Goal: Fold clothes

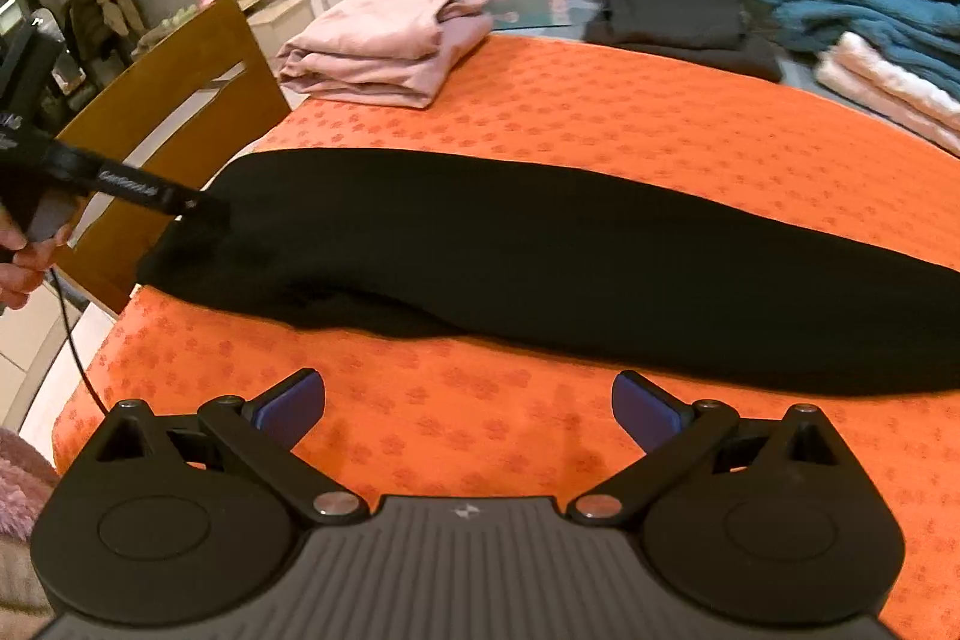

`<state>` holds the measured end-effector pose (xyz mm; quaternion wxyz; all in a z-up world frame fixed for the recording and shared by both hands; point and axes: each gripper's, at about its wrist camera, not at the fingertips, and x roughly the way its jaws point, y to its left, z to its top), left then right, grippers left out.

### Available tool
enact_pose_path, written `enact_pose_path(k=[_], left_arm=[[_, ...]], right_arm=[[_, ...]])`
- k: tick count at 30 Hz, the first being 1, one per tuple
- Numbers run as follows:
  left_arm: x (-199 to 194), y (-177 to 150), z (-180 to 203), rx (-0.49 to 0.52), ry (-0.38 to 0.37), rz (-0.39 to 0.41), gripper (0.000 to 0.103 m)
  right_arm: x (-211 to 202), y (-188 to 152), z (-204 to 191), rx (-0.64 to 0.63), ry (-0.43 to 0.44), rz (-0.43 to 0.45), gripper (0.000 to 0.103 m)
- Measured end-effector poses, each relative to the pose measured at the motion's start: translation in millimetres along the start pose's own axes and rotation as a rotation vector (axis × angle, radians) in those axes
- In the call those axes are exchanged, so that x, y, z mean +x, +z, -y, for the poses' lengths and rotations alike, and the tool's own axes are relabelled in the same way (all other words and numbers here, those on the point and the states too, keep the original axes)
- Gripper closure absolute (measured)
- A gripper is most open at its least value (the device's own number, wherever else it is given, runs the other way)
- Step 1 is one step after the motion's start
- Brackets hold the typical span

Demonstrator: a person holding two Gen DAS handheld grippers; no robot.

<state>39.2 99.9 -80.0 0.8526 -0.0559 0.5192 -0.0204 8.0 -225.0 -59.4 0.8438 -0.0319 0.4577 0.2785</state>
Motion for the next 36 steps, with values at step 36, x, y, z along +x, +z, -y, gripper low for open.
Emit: enact_pose_path(k=[36], left_arm=[[34, 30, -10, -0.042, -0.152, -0.053, 0.060]], right_arm=[[91, 27, -60, -0.078, 0.207, -0.067, 0.000]])
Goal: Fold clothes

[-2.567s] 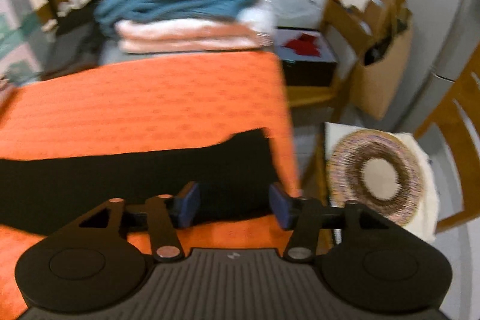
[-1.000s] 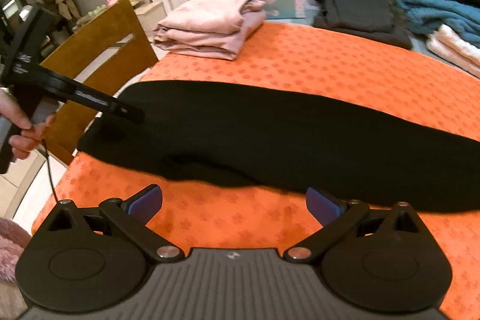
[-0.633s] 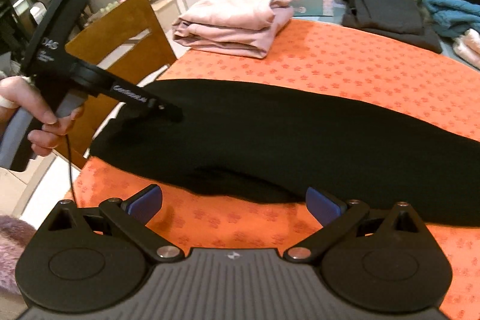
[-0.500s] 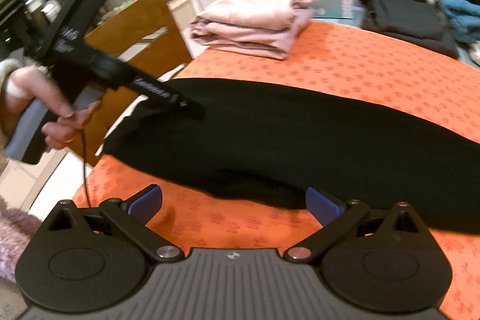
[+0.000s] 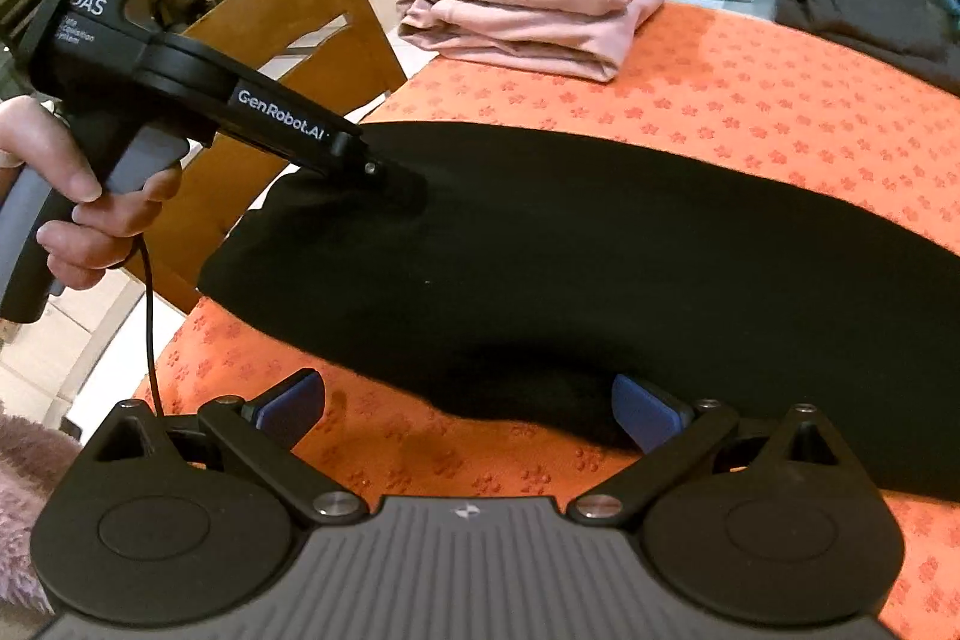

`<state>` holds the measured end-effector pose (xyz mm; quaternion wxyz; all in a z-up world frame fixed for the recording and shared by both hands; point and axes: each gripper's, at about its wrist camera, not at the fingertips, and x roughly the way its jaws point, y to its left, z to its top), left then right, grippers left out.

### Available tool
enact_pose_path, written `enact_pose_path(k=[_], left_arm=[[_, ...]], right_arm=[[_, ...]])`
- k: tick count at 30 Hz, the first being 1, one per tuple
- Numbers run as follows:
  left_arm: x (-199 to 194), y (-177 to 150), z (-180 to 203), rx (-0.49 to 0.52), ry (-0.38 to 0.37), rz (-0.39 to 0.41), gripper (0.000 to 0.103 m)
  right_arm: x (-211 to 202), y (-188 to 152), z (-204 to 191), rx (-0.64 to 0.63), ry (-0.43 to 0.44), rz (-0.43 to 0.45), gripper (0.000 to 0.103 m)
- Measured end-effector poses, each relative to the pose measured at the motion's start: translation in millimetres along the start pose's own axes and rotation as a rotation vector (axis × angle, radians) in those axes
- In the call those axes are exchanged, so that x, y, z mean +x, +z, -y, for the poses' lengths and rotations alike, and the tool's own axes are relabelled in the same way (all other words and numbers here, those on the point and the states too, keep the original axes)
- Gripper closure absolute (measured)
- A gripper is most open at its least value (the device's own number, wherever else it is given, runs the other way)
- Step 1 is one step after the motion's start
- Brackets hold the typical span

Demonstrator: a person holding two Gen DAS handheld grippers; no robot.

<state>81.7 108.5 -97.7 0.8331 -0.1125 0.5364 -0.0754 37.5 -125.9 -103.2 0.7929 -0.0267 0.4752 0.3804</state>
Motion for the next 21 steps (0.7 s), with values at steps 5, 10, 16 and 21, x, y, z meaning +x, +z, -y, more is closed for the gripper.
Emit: enact_pose_path(k=[5, 10, 16, 21], left_arm=[[-1, 0, -1, -0.005, -0.003, -0.002, 0.060], [-2, -2, -4, -0.012, -0.018, 0.008, 0.060], [-8, -6, -5, -0.011, -0.018, 0.016, 0.059], [-10, -12, -4, 0.021, -0.006, 0.009, 0.059]], right_arm=[[1, -4, -6, -0.037, 0.153, -0.027, 0.000], [-18, -15, -11, -0.111, 0.283, -0.073, 0.001], [-26, -16, -4, -0.115, 0.204, -0.045, 0.002], [-23, -9, 10, -0.021, 0.189, 0.010, 0.002]])
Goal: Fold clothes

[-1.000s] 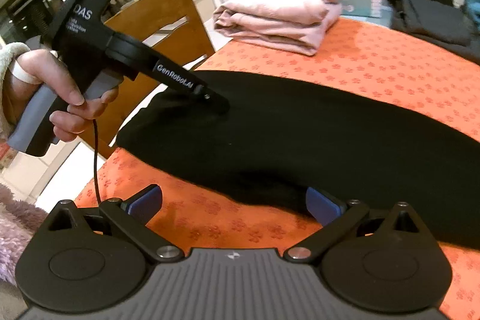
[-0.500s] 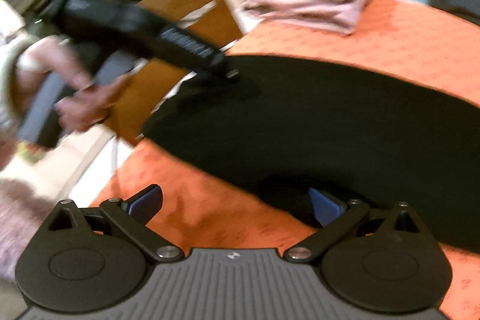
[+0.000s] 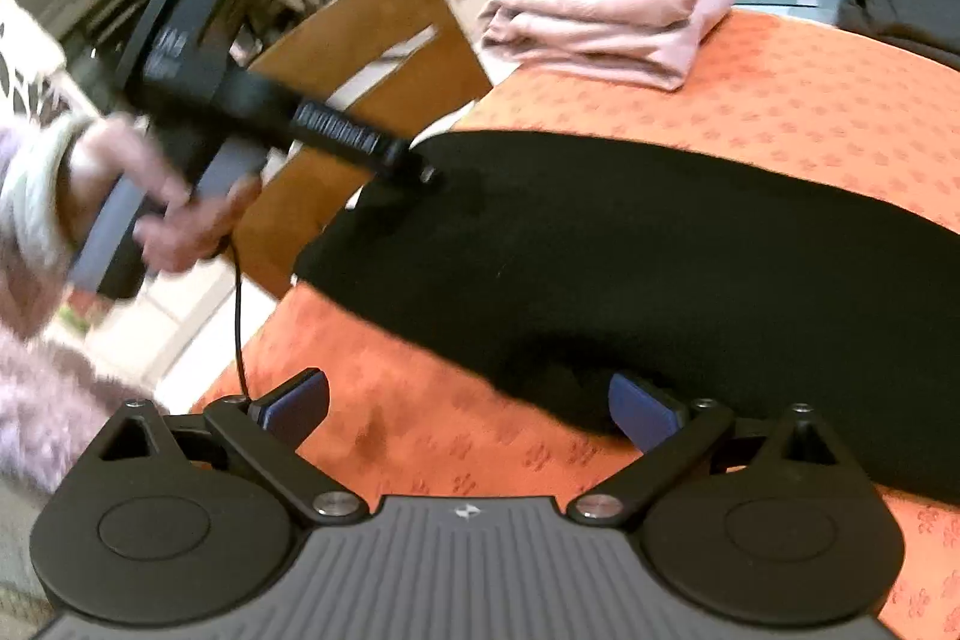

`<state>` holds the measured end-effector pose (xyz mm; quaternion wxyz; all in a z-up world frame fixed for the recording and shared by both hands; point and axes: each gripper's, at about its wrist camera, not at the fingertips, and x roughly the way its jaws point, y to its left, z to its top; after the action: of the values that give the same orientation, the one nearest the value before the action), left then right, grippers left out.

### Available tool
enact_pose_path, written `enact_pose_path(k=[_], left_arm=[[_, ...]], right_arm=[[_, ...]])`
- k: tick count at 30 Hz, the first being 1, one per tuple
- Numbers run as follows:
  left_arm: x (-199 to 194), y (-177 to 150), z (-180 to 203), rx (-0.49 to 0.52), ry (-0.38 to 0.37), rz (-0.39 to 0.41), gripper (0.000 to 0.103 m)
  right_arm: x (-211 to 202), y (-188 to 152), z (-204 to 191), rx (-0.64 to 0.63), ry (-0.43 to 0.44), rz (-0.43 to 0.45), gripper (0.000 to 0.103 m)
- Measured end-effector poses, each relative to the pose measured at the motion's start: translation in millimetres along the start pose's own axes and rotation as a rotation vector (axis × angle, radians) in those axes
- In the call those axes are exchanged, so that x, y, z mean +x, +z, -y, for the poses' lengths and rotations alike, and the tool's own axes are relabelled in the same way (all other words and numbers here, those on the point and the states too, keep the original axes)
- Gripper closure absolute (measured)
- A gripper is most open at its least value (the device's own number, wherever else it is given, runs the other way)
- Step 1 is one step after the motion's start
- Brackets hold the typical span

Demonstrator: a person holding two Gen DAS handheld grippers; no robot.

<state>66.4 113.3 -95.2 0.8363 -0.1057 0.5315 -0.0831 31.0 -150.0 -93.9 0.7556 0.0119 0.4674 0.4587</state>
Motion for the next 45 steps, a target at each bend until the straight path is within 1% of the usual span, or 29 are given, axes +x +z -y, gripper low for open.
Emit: enact_pose_path(k=[4, 5, 7, 8, 10, 11, 12, 14, 16, 18, 19, 20, 23, 26, 29, 34, 36, 40, 45], left_arm=[[1, -1, 1, -0.001, 0.003, 0.003, 0.059], [1, -1, 0, -0.001, 0.002, 0.002, 0.059], [1, -1, 0, 0.000, 0.001, 0.001, 0.059], [1, 0, 0, 0.000, 0.001, 0.001, 0.059], [1, 0, -1, 0.000, 0.000, 0.000, 0.059], [1, 0, -1, 0.000, -0.001, -0.001, 0.059], [1, 0, -1, 0.000, -0.002, -0.001, 0.059], [1, 0, -1, 0.002, -0.002, -0.003, 0.059], [2, 0, 0, 0.014, 0.001, -0.003, 0.059], [2, 0, 1, 0.022, 0.005, -0.001, 0.059], [2, 0, 2, 0.028, 0.009, 0.000, 0.059], [2, 1, 3, 0.035, 0.013, 0.001, 0.059], [2, 0, 5, 0.051, 0.021, 0.001, 0.059], [1, -1, 8, 0.061, 0.031, 0.002, 0.059], [-5, -6, 15, 0.085, 0.041, -0.001, 0.059], [-23, -20, 40, 0.157, 0.002, 0.010, 0.056], [-28, -26, 50, 0.174, -0.014, 0.009, 0.054], [-33, -37, 69, 0.189, -0.043, -0.001, 0.054], [-38, -43, 87, 0.163, -0.051, -0.007, 0.053]], right_arm=[[16, 1, 7, 0.050, 0.036, -0.021, 0.002], [19, 1, 7, 0.052, 0.045, -0.013, 0.003], [24, 3, 6, 0.048, 0.067, 0.002, 0.008], [27, 5, 7, 0.046, 0.071, 0.003, 0.017], [29, 9, 10, 0.039, 0.052, 0.011, 0.047], [30, 10, 14, 0.051, 0.033, 0.002, 0.077], [29, 10, 19, 0.064, 0.025, -0.004, 0.086], [19, 6, 28, 0.090, 0.056, 0.002, 0.088], [6, 0, 24, 0.058, 0.070, 0.015, 0.092], [0, -5, 19, 0.035, 0.074, 0.010, 0.094], [-2, -8, 18, 0.029, 0.074, 0.004, 0.096], [-2, -11, 16, 0.020, 0.074, -0.008, 0.102], [4, -28, 8, -0.038, 0.059, -0.083, 0.102], [1, -38, 0, -0.062, 0.034, -0.093, 0.102], [-11, -39, -2, -0.049, -0.020, -0.061, 0.102], [-43, -44, 5, 0.044, -0.166, 0.013, 0.099], [-59, -49, 13, 0.110, -0.238, 0.041, 0.098], [-99, -64, 38, 0.264, -0.397, 0.097, 0.098], [-161, -88, 82, 0.474, -0.565, 0.199, 0.094]])
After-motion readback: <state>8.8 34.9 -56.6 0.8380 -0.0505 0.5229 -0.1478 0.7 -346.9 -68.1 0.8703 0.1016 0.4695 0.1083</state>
